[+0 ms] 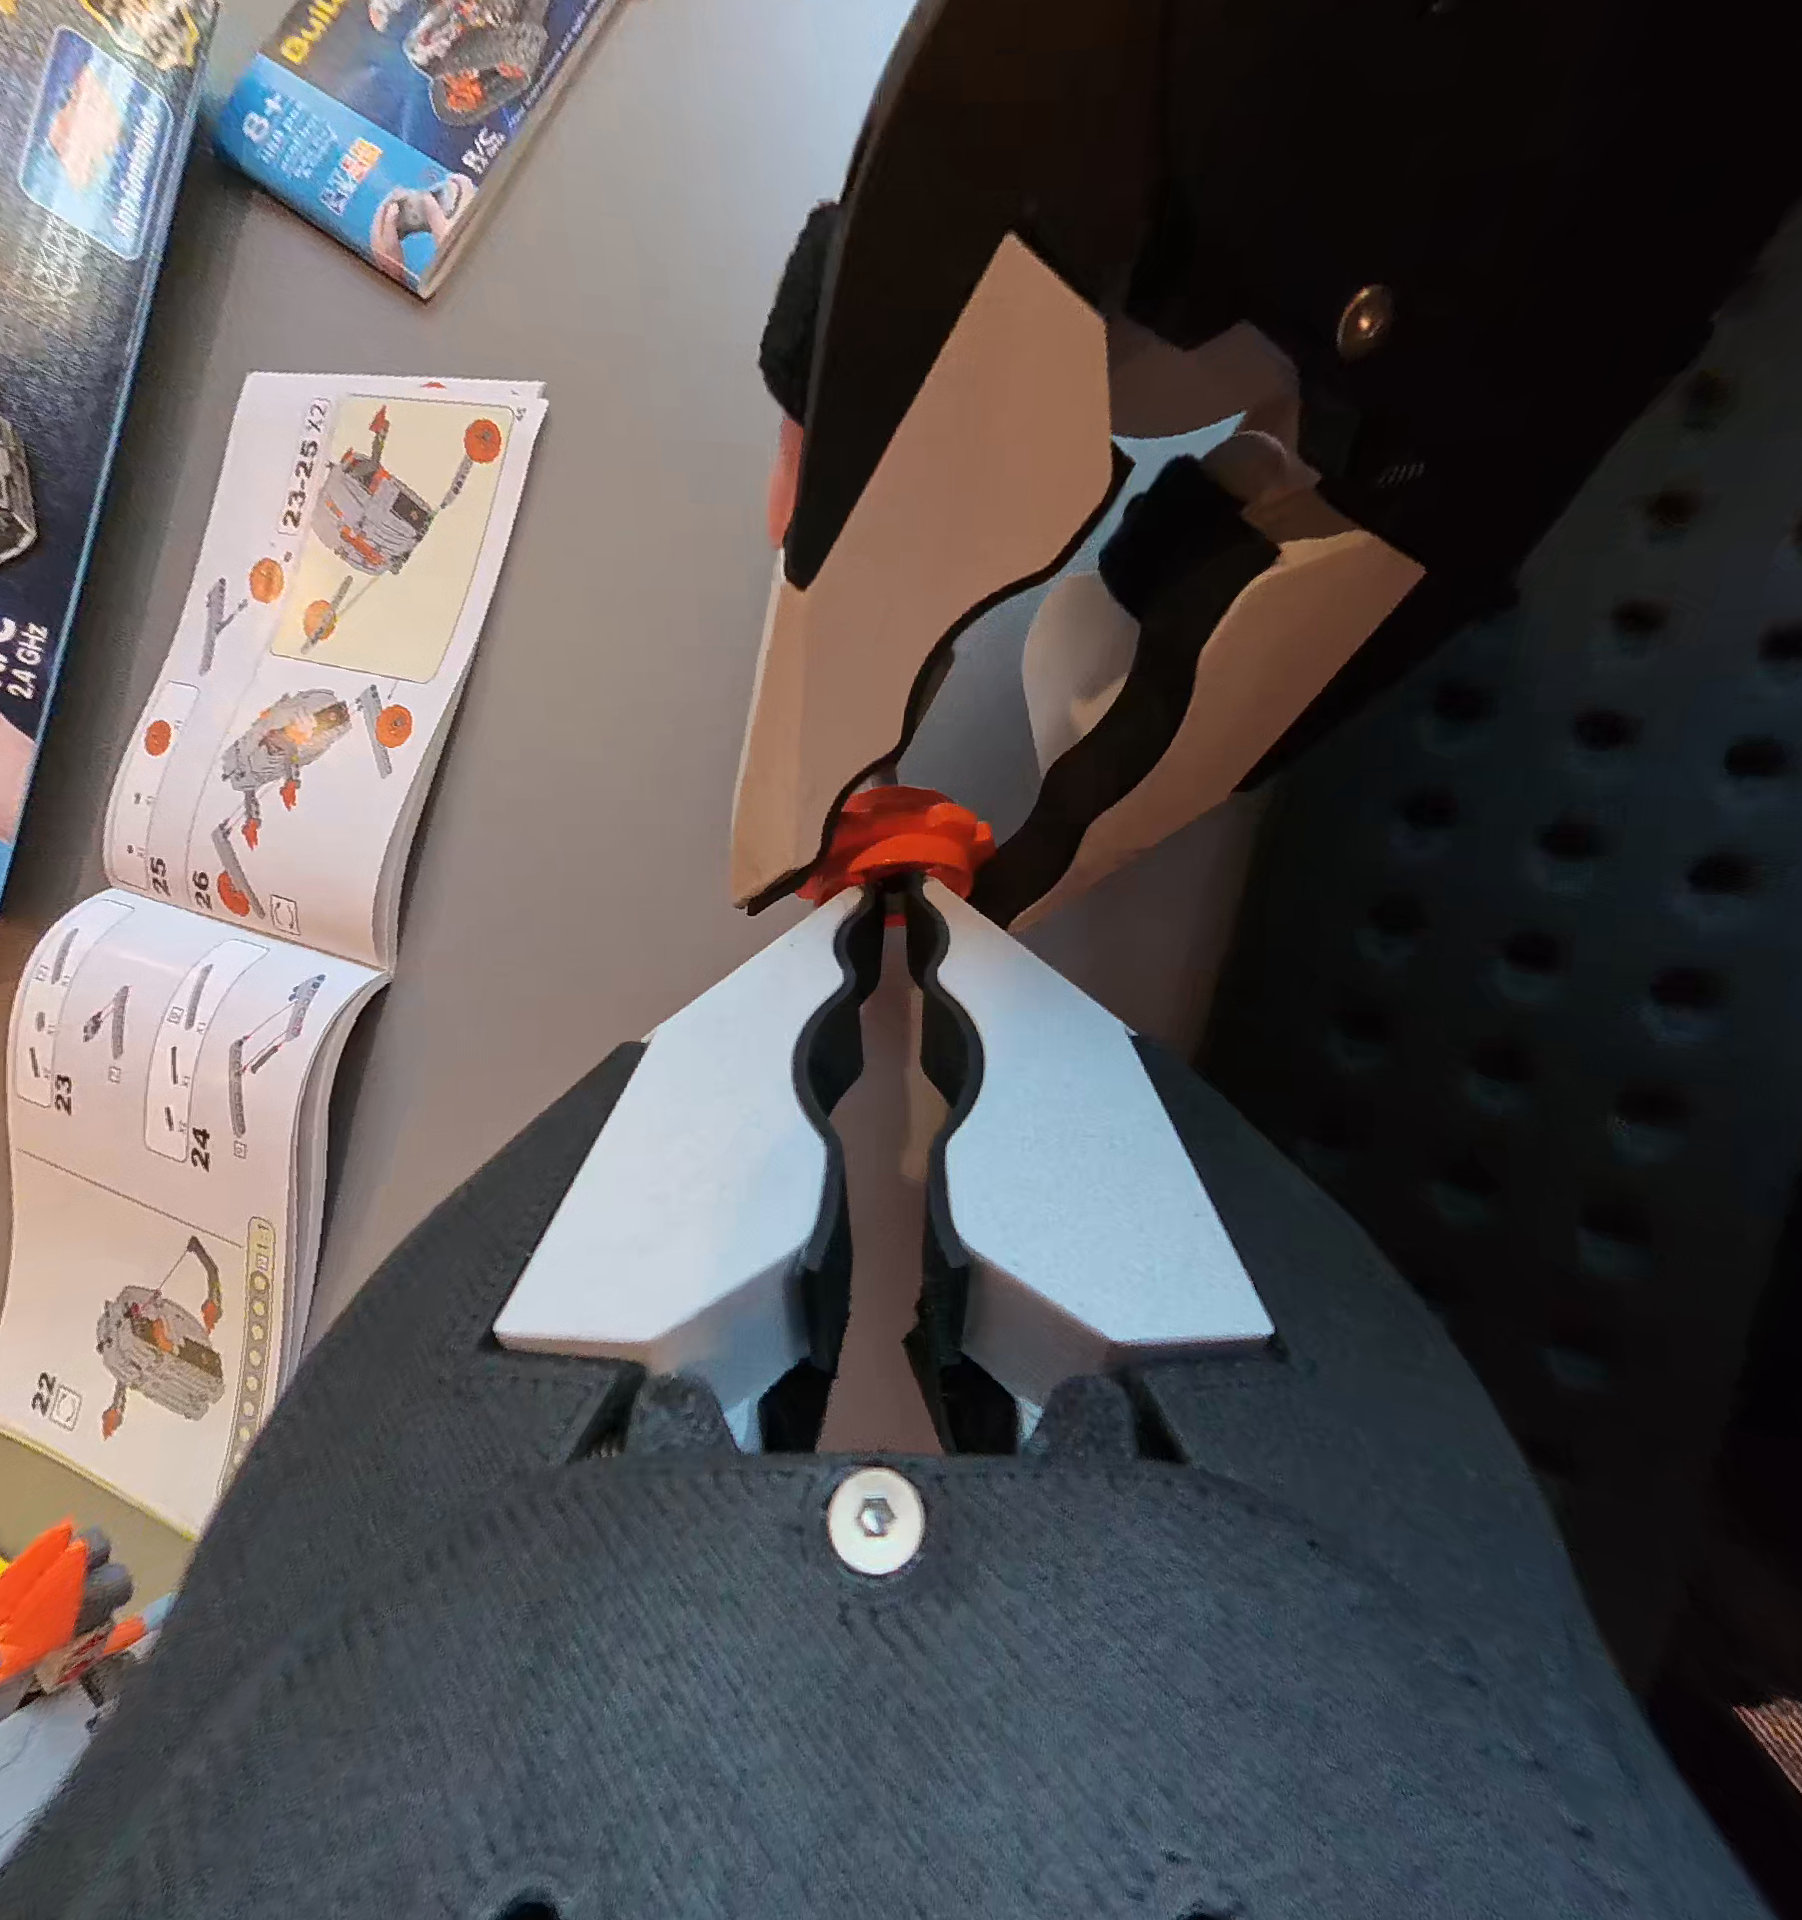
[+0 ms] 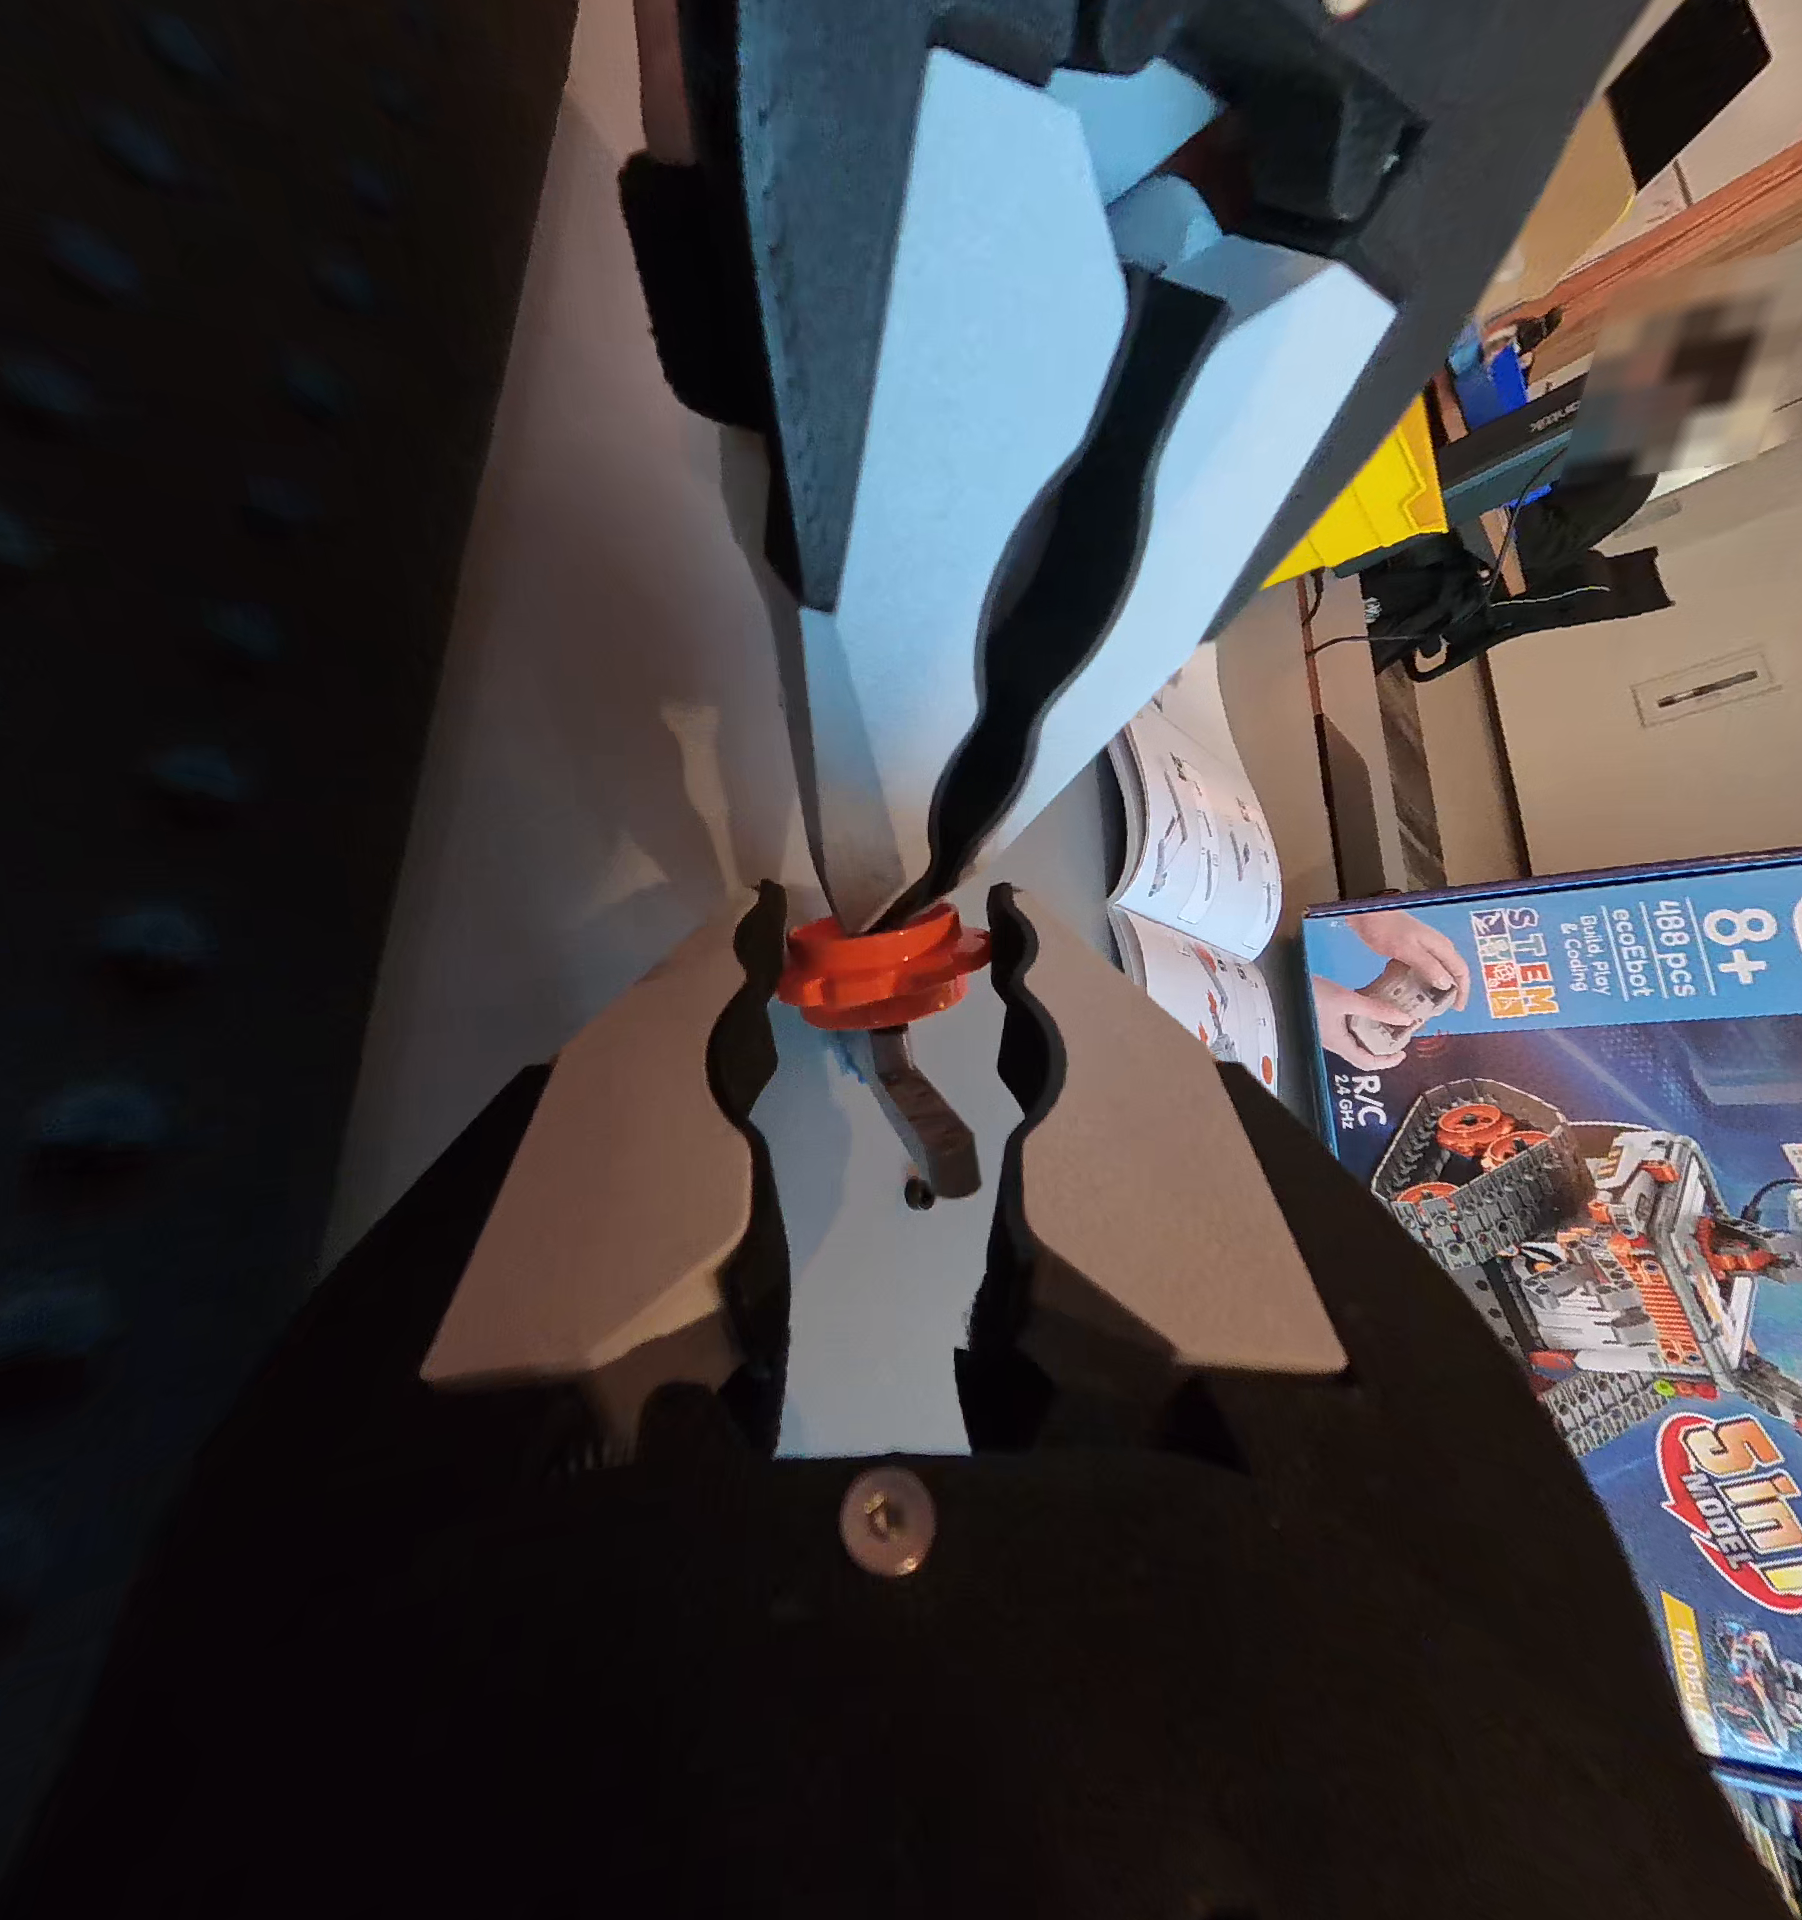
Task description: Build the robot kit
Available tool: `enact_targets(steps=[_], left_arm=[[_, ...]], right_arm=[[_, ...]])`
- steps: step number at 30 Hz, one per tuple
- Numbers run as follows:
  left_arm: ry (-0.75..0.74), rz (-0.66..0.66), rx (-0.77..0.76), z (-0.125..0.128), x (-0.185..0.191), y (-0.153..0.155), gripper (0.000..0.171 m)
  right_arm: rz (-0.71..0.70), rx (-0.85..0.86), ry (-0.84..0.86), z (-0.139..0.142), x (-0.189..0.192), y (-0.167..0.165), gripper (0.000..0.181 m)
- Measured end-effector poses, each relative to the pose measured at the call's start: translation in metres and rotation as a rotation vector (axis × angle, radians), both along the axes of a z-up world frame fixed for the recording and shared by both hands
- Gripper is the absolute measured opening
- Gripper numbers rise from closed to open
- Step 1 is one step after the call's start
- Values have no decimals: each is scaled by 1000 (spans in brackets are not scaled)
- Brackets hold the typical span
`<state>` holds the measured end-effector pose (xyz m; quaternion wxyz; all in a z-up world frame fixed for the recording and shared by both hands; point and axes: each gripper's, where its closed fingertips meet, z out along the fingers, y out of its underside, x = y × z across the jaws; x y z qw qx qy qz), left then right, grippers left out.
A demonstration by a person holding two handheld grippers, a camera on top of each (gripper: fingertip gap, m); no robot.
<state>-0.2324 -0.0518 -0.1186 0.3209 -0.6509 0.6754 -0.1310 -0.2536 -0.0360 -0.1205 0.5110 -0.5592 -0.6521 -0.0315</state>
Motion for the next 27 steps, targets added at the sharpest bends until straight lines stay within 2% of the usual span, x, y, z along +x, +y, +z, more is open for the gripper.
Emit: enact_targets(steps=[4,8,11,15,20,23,27], left_arm=[[-38,12,-9,-3,-2,-1,4],[-111,81,-59,-7,-3,3,7],[-200,94,-41,-1,-2,4,7],[-231,86,-9,1,-1,2,4],[-154,70,95,-1,-1,4,7],[-81,46,174,-5,1,5,2],[-43,25,146,-9,3,3,2]], right_arm=[[9,30,-11,0,-2,0,38],[13,57,3,5,-2,0,38],[22,64,22,8,-3,0,38],[34,51,44,10,-4,-2,38],[40,58,23,7,-4,-1,38],[31,55,10,4,-1,1,38],[64,59,-28,-1,1,-1,38]])
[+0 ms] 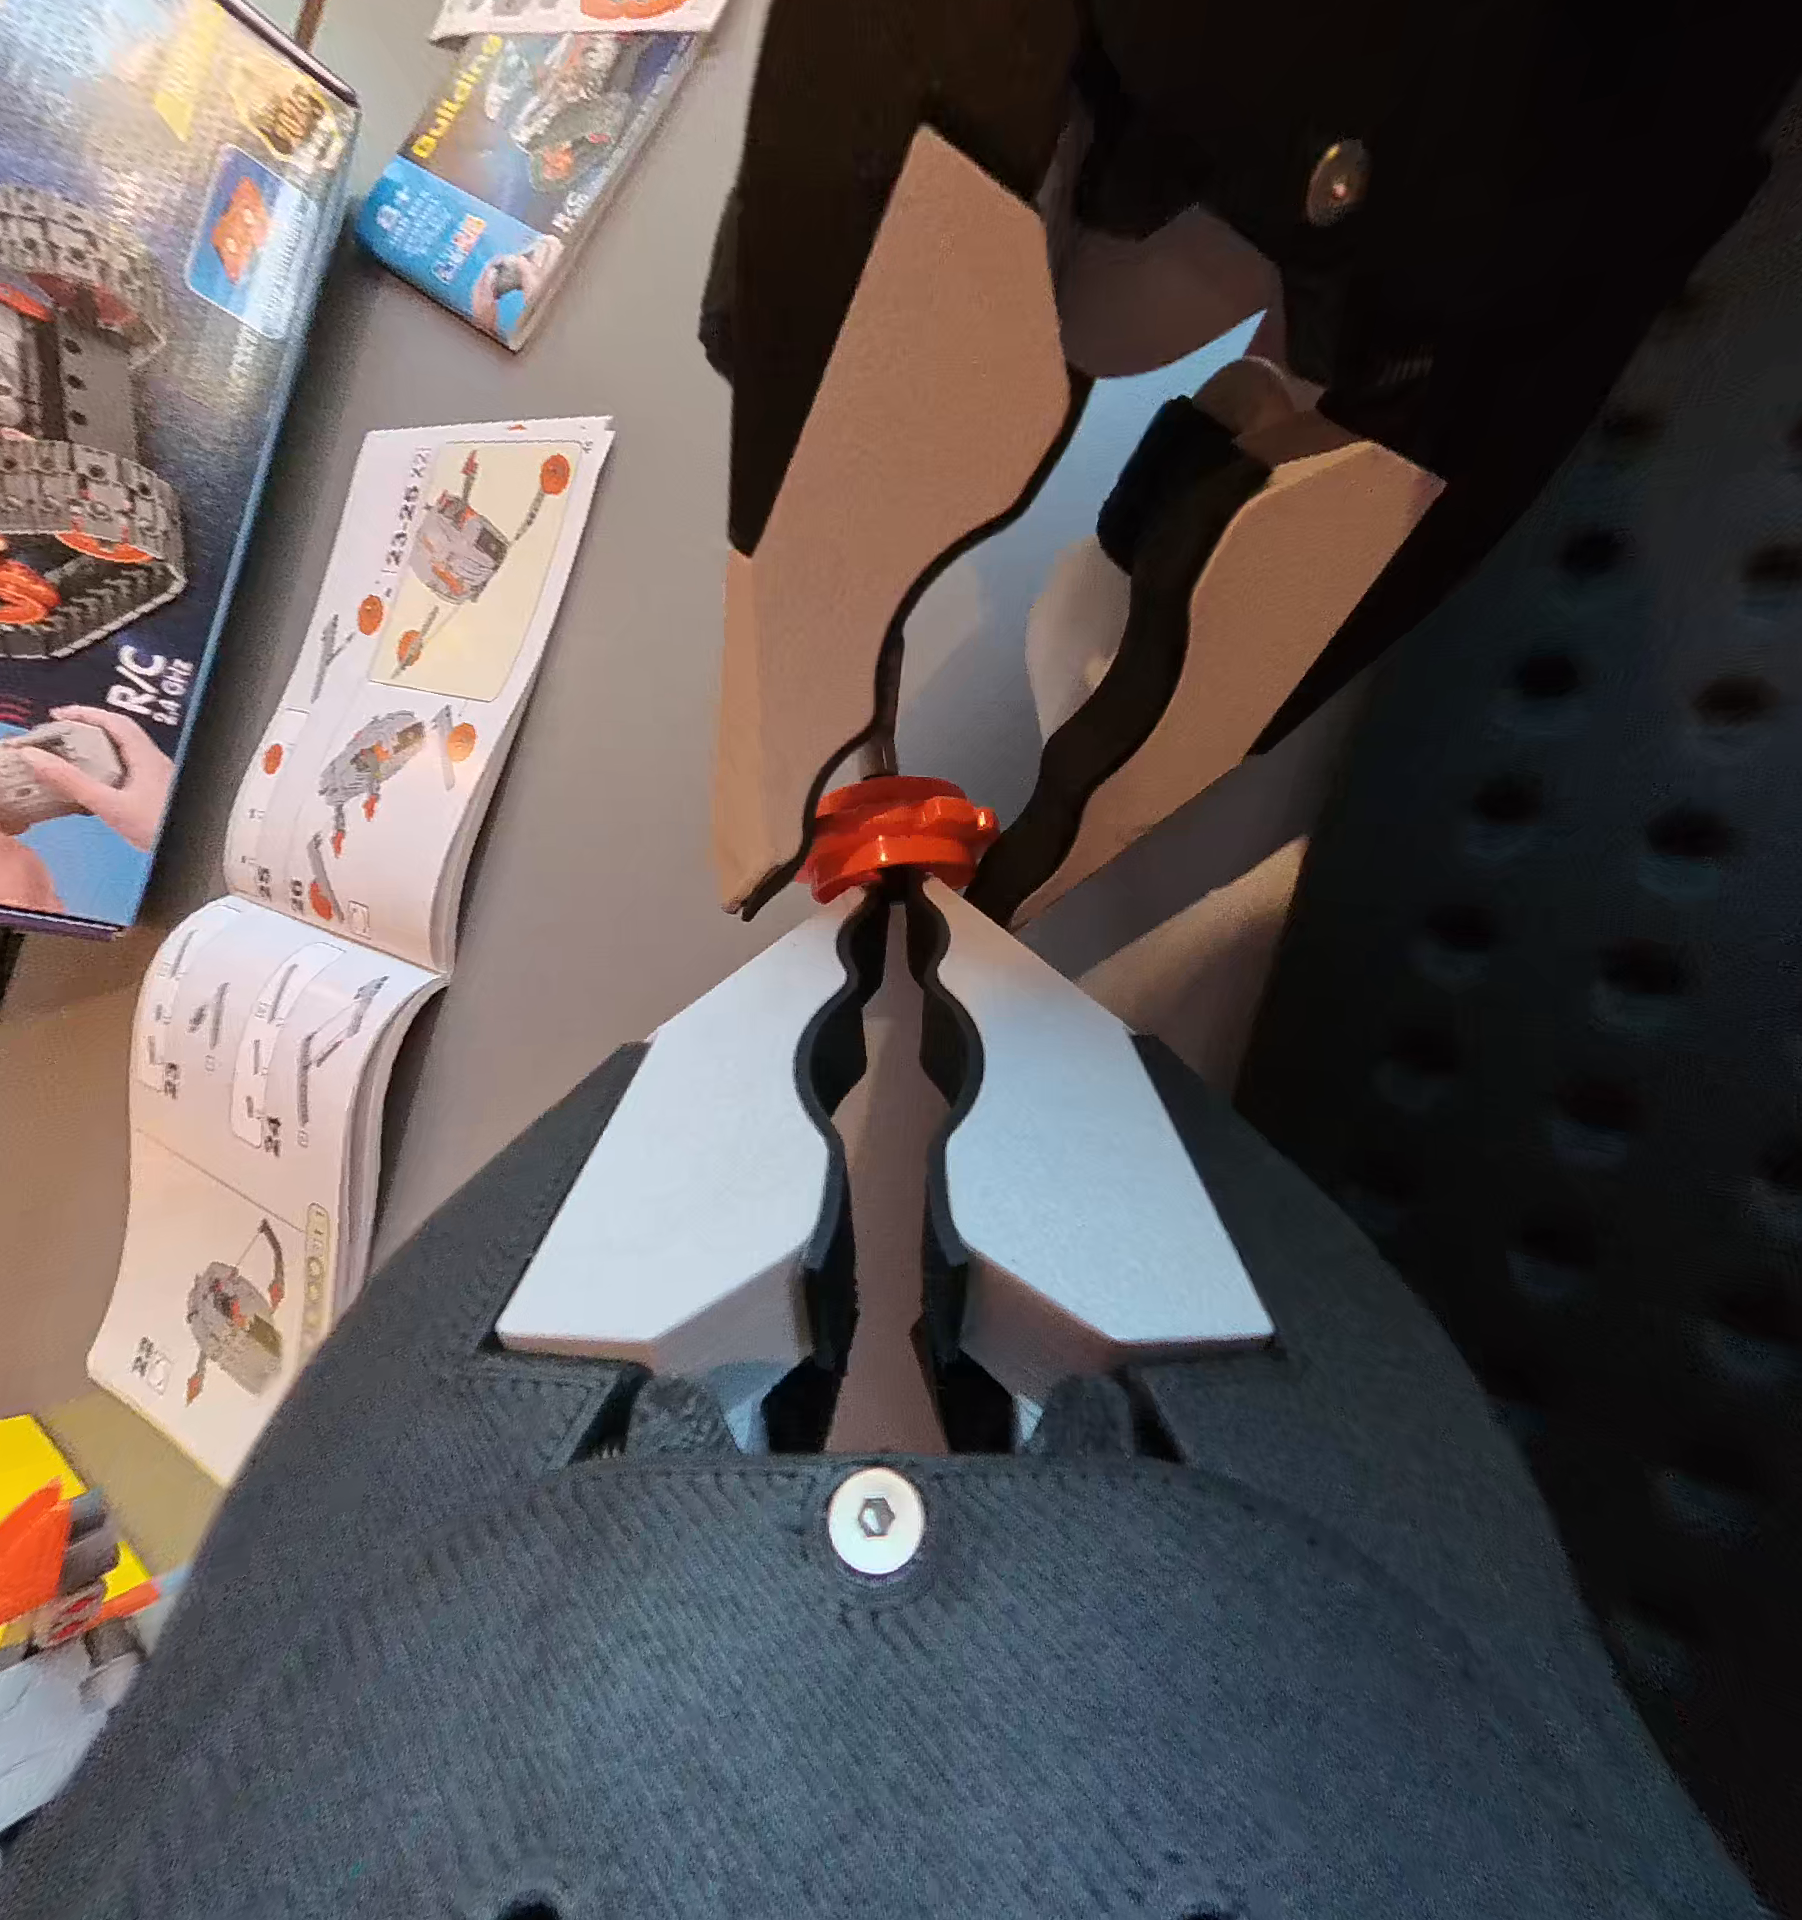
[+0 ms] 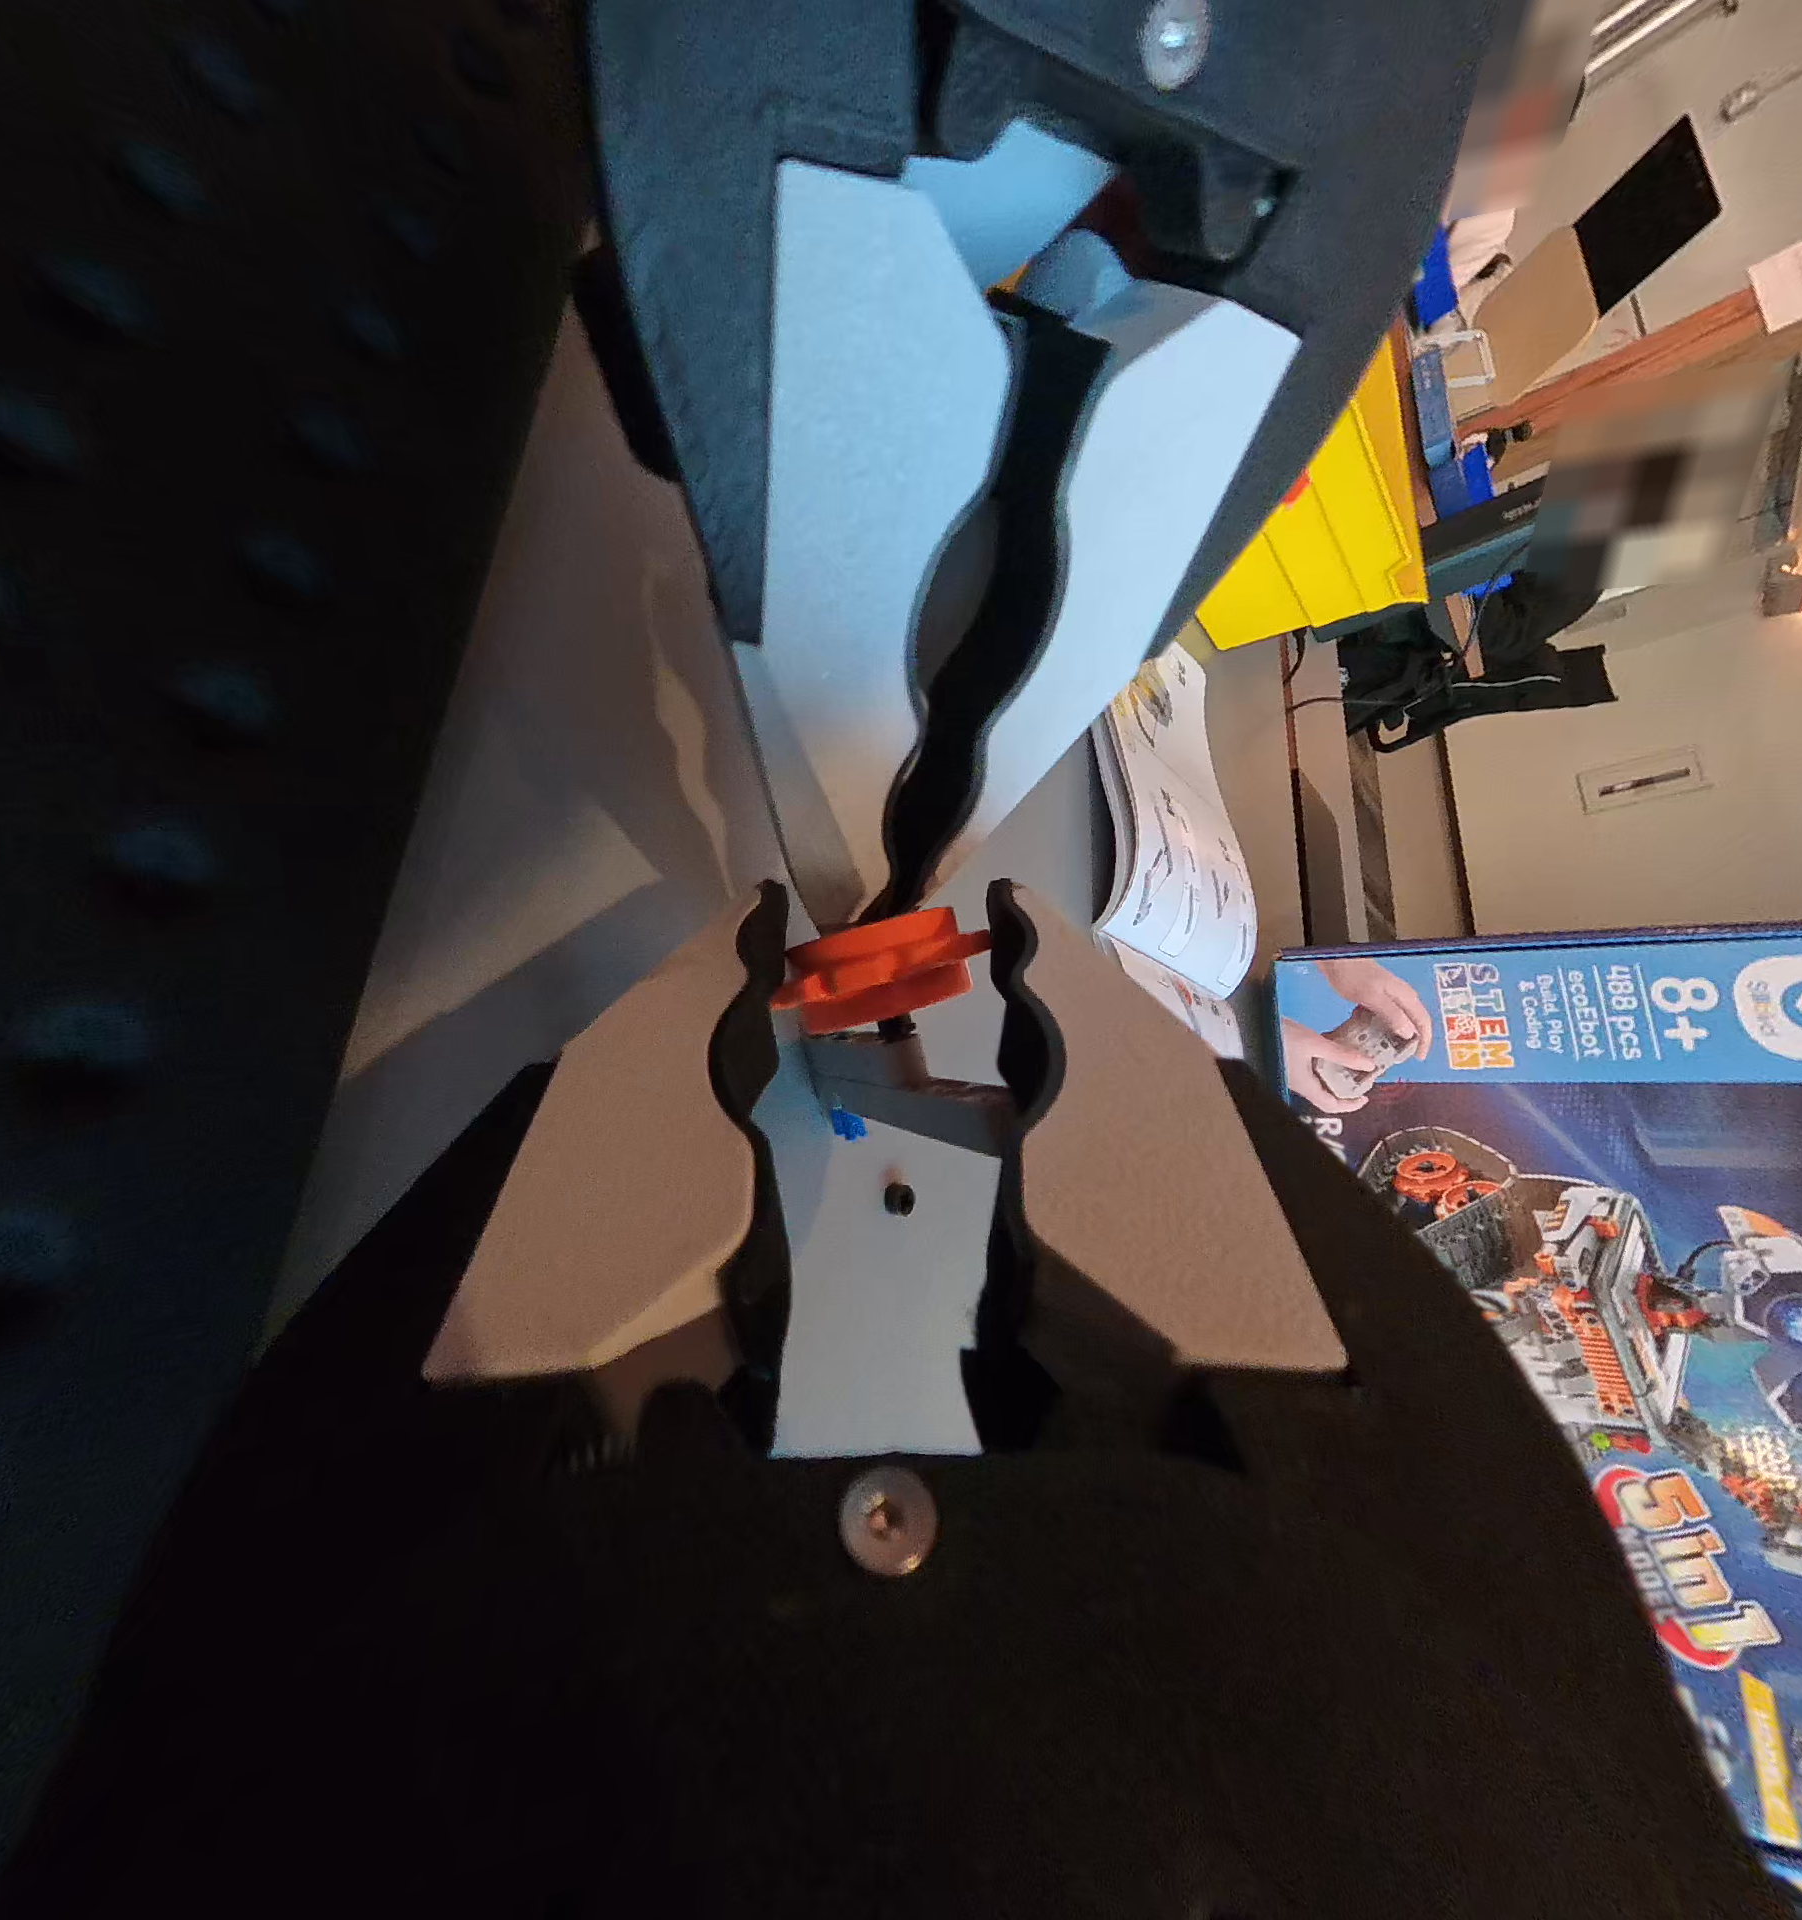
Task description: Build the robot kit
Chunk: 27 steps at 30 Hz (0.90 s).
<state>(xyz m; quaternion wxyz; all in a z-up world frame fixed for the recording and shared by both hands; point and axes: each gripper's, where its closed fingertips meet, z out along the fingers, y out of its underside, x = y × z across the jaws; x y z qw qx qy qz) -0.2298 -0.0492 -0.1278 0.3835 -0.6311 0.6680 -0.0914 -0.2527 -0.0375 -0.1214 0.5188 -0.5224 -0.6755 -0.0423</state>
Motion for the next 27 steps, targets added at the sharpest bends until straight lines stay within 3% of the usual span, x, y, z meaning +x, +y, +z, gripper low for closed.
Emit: enact_targets(steps=[6,13,27], left_arm=[[47,-15,-40,-1,-4,1,1],[110,-53,-115,-6,-6,-2,1],[86,-40,-124,3,-5,-1,1]], right_arm=[[18,24,-63,-3,-3,3,39],[28,-80,-35,-9,-3,1,38],[38,-111,27,0,-2,2,39]])
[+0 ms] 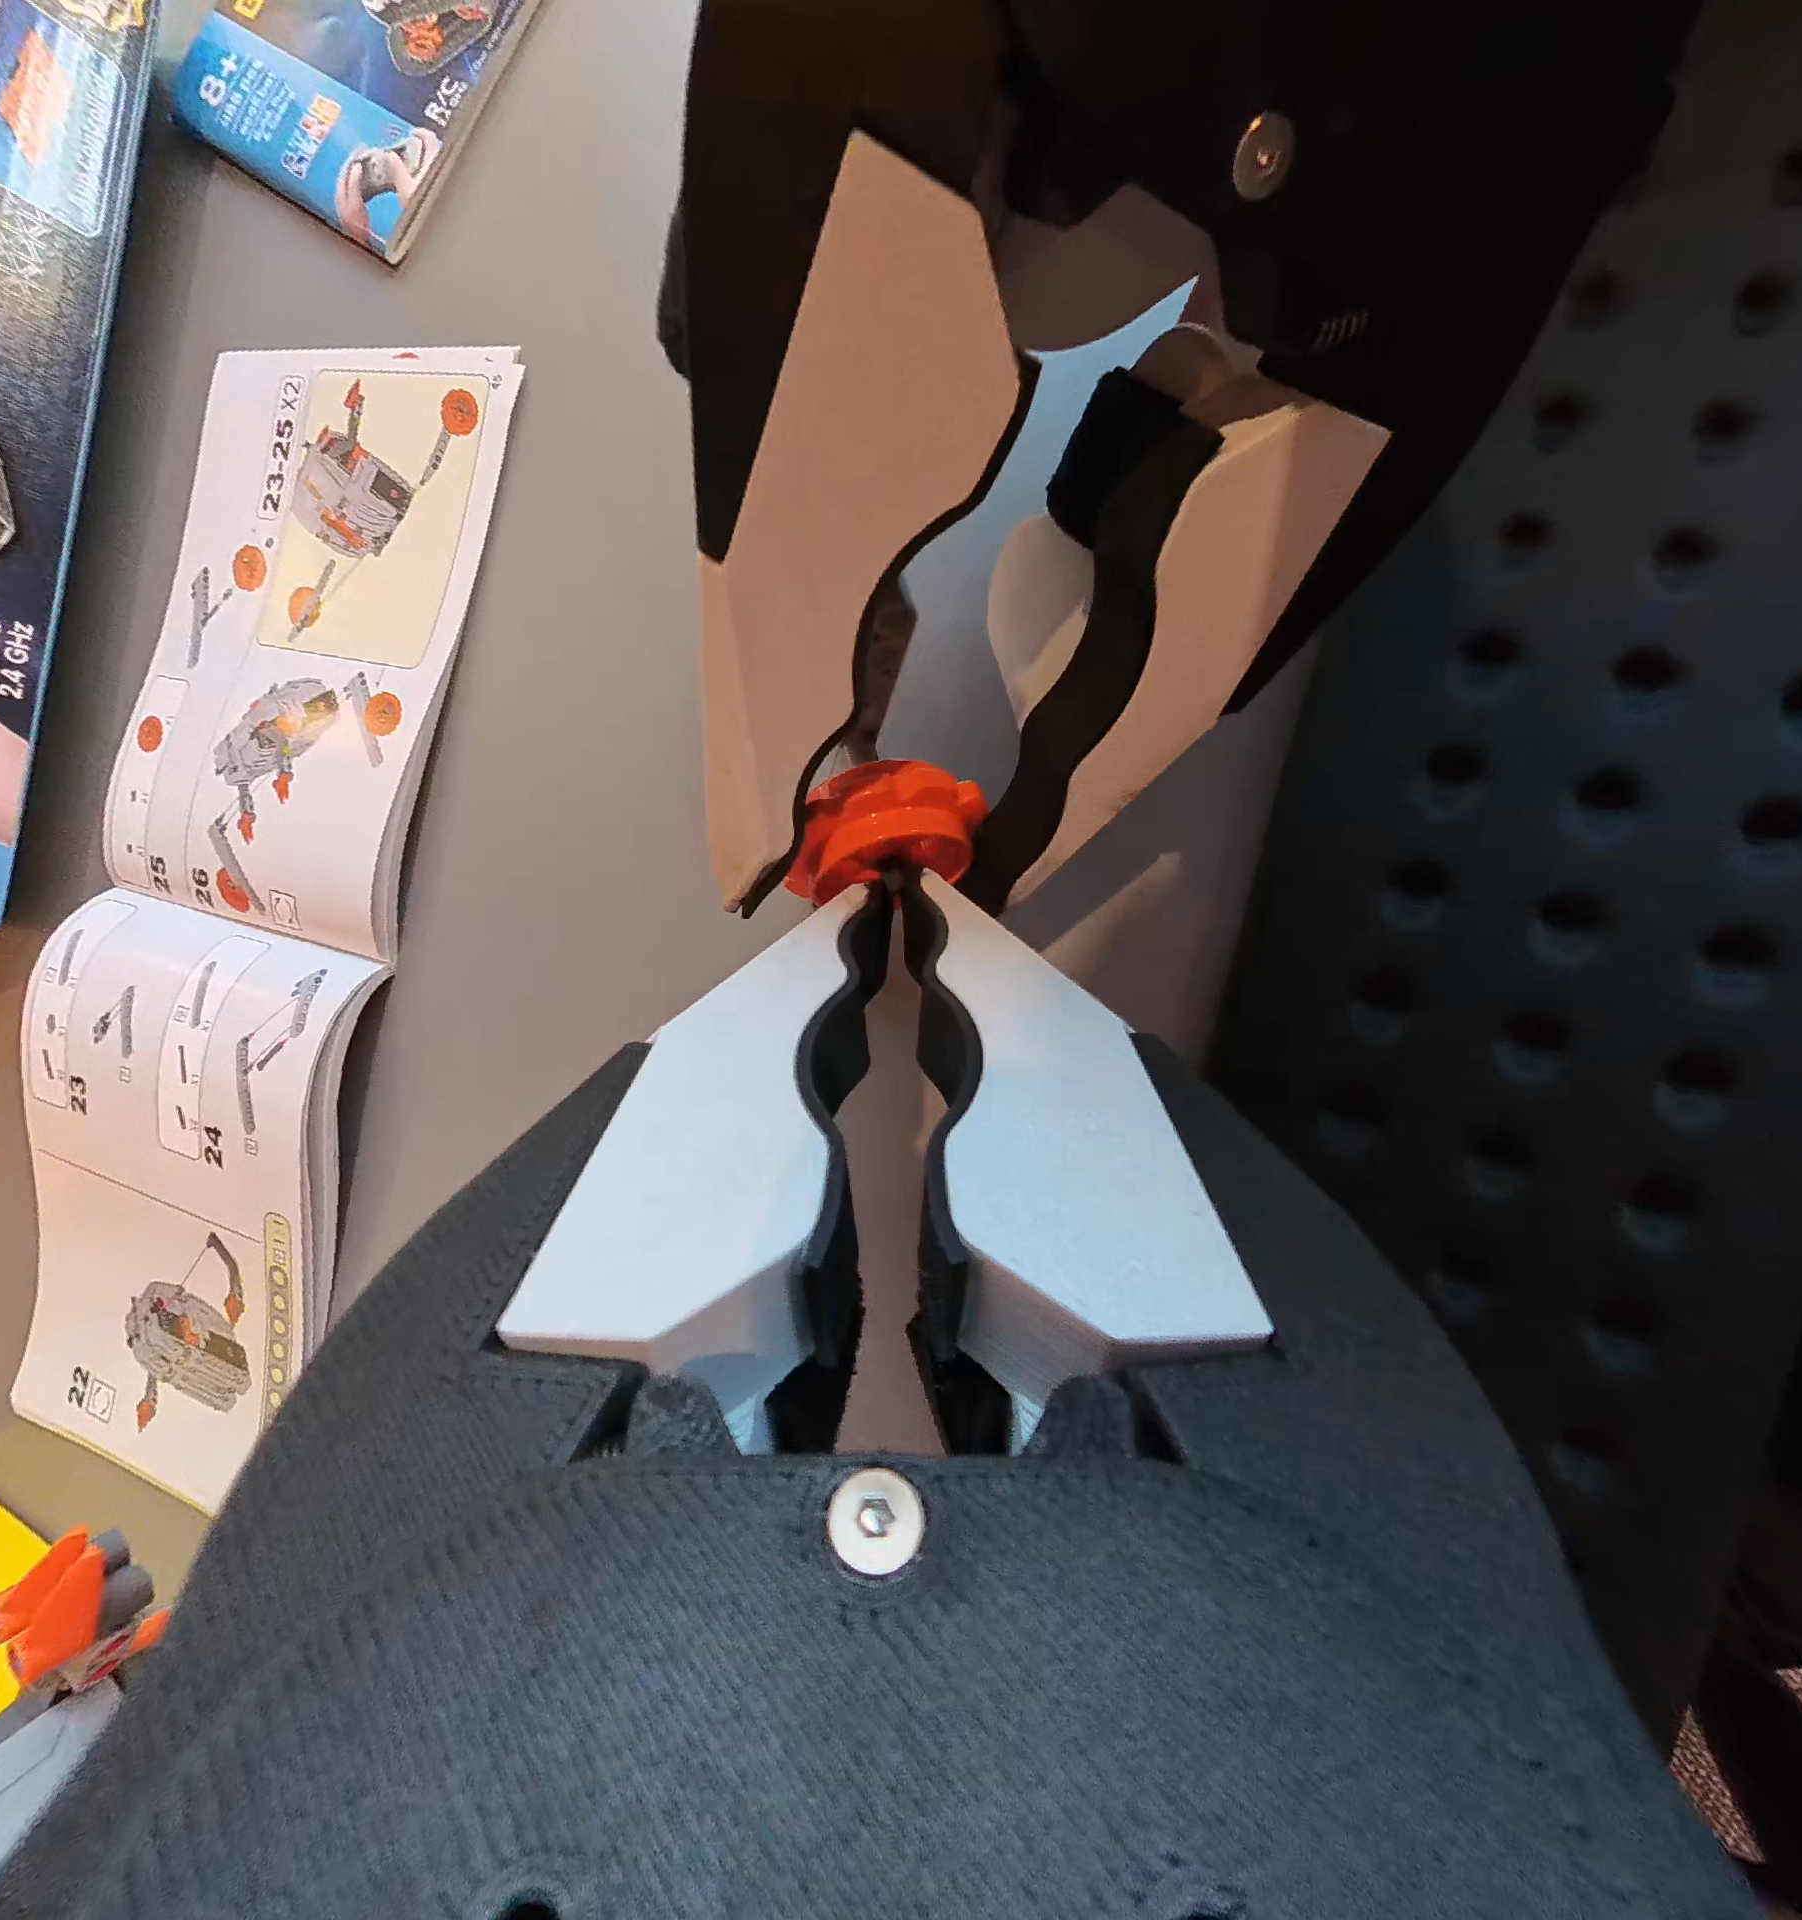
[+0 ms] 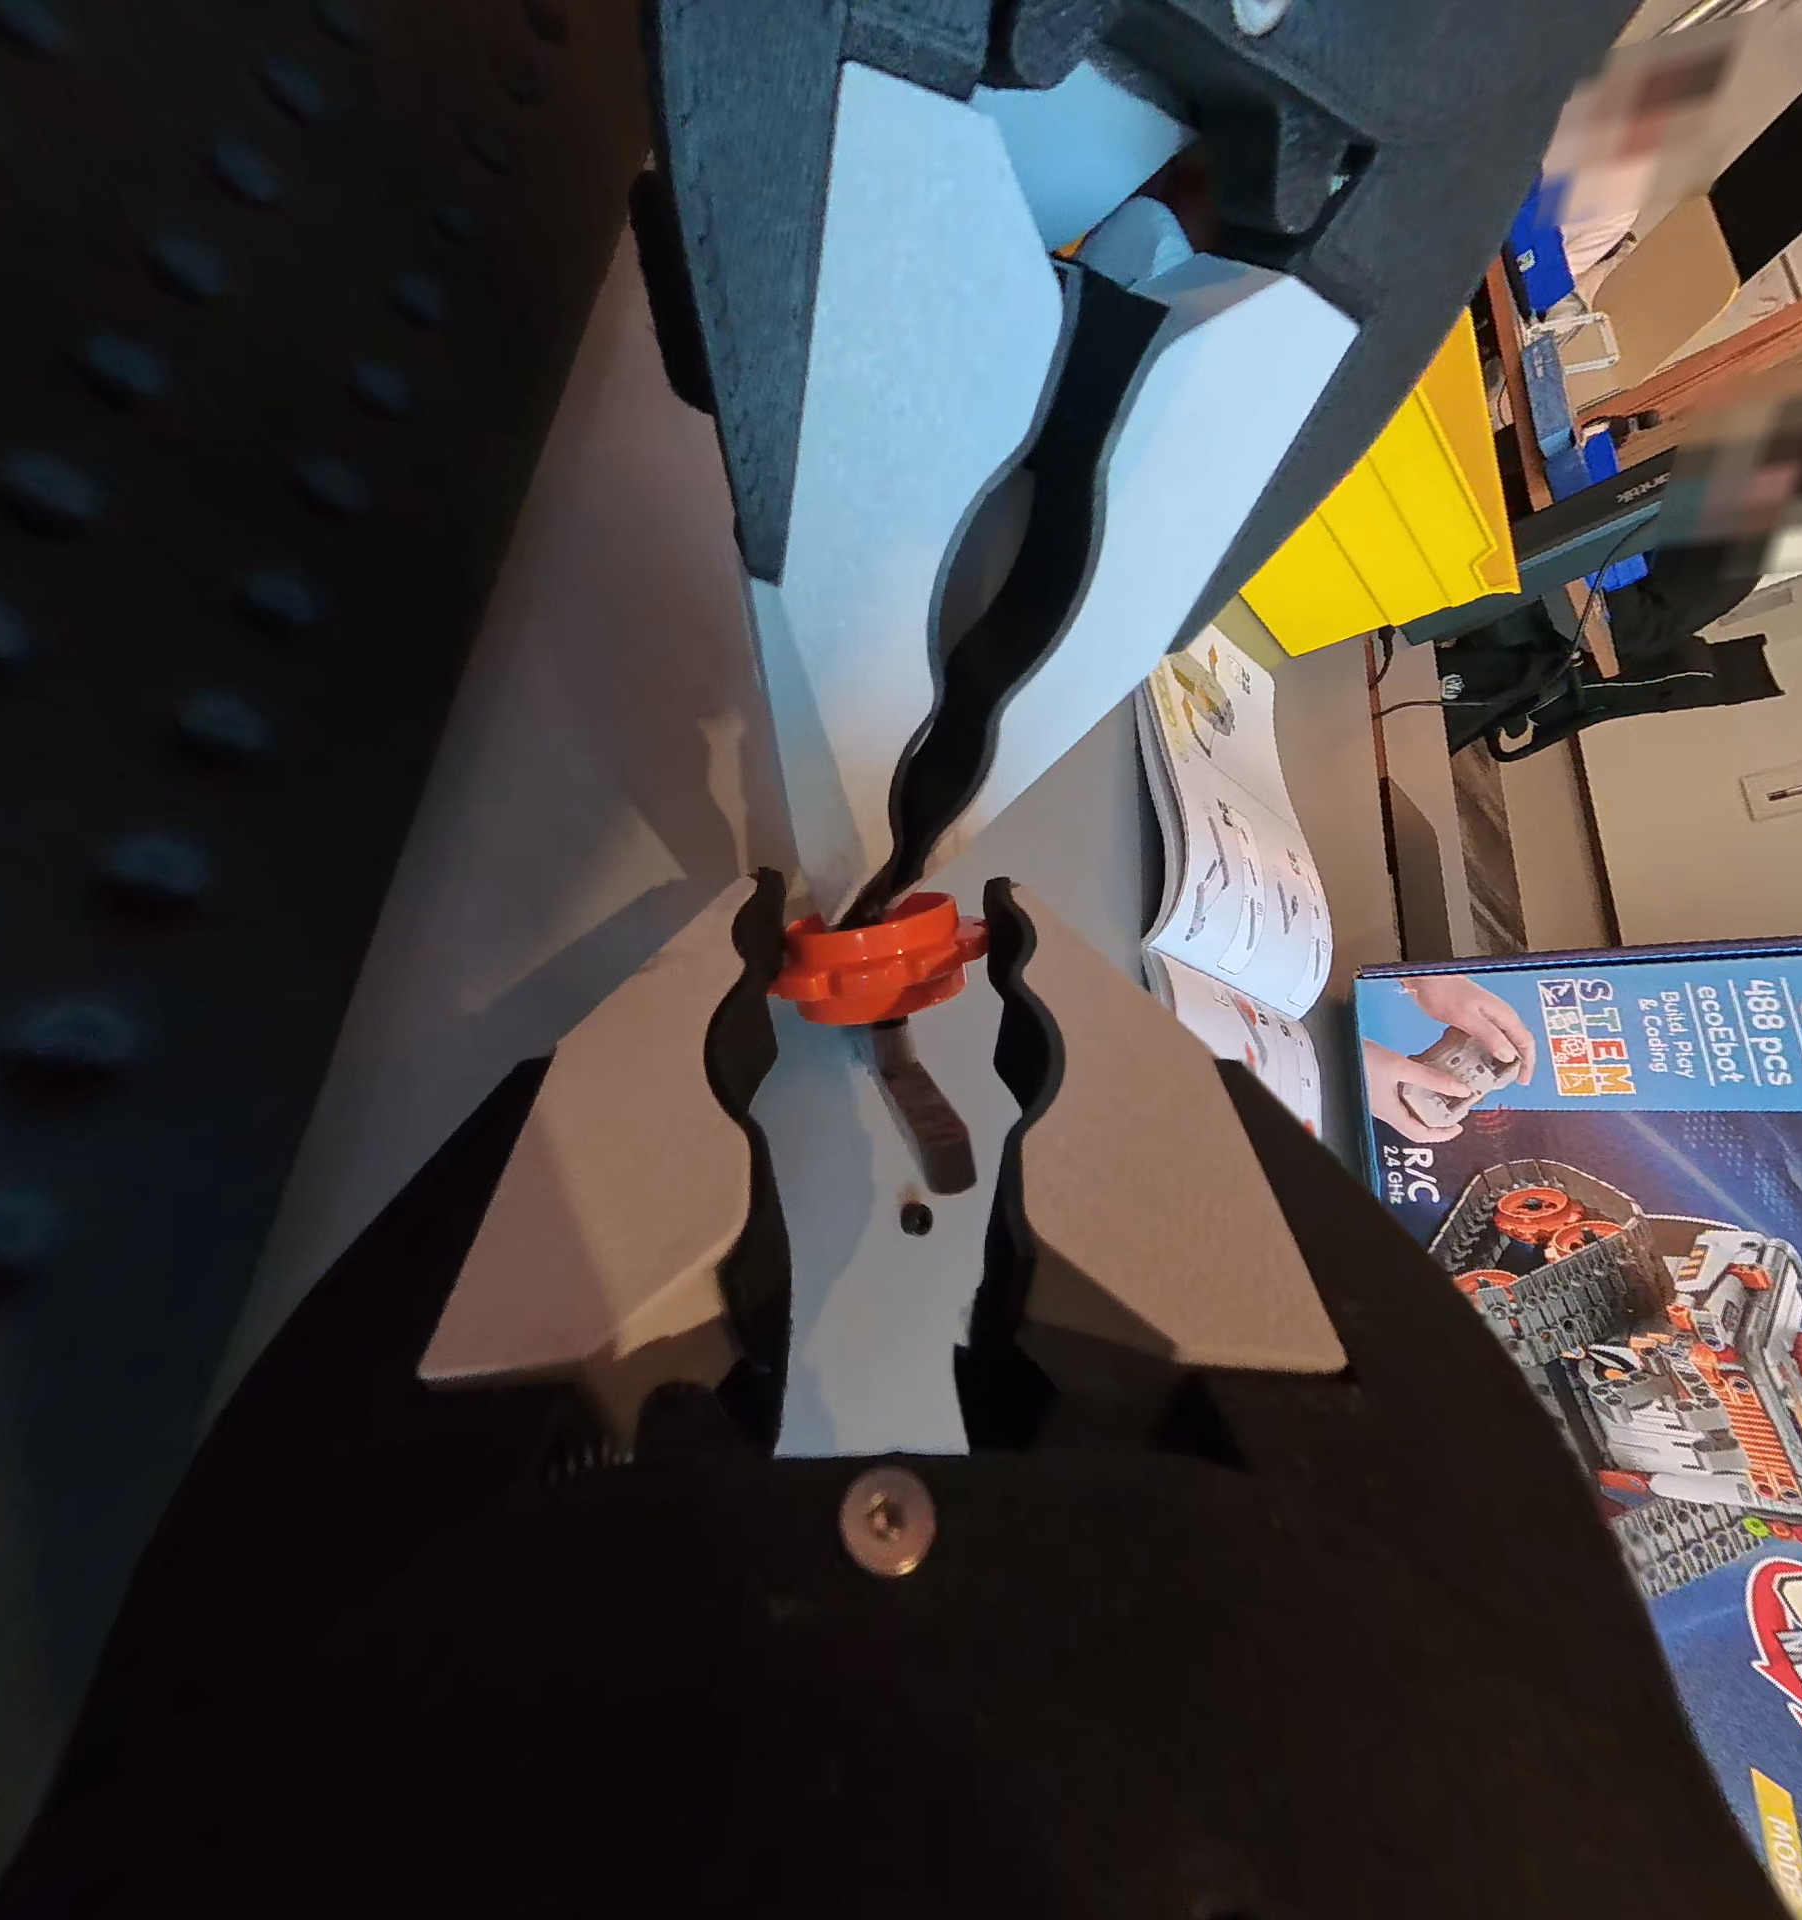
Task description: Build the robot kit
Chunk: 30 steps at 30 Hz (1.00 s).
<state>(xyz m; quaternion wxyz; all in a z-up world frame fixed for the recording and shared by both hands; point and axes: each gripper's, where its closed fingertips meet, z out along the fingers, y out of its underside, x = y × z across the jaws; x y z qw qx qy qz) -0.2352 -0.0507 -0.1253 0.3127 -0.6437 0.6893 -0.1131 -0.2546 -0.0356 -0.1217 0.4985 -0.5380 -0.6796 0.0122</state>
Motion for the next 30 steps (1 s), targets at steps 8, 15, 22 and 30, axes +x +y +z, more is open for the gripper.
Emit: enact_targets(steps=[8,15,22,30], left_arm=[[45,-26,20,0,0,0,2],[-27,-23,11,16,3,1,2],[-91,25,-9,26,-11,8,2],[-208,-22,-65,45,-12,-1,2]], right_arm=[[29,111,-28,1,-1,0,39],[28,121,91,23,5,-1,46],[29,26,201,34,18,-4,51],[98,-335,483,50,17,-8,38]])
